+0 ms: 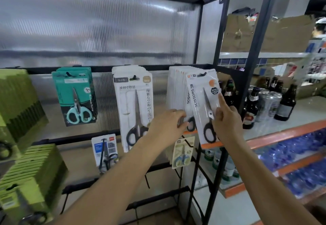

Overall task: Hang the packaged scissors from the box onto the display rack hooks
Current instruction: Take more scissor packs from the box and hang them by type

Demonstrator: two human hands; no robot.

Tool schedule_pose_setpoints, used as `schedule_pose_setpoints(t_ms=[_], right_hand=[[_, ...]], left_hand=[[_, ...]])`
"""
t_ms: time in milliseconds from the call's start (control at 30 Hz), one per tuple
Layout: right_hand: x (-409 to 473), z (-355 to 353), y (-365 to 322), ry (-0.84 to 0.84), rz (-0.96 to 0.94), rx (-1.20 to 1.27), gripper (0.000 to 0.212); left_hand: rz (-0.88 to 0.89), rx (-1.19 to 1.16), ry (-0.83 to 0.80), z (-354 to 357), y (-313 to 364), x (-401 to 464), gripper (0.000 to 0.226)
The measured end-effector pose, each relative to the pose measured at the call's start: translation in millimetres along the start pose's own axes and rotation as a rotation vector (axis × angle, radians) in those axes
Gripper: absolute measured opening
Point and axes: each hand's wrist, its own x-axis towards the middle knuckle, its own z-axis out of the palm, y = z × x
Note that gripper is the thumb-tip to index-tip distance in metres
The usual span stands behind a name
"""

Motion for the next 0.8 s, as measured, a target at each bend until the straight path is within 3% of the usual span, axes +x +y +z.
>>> schedule_pose_setpoints(t_ms=[300, 433, 800], right_hand=[[-4, 20, 9, -0.076, 0.056, 0.253, 0.069], [-7, 20, 6, -0.041, 0.077, 0.361, 0.059], [0, -9, 6, -0.07, -0.073, 0.086, 0.053]], left_hand=[[-0.07, -0.056, 0.024, 5, 1, 0, 0.025], [-0.092, -0.051, 0.04, 8, -2, -2, 0.023], [-0.117, -0.056, 0.043, 21, 10, 5, 0.031]])
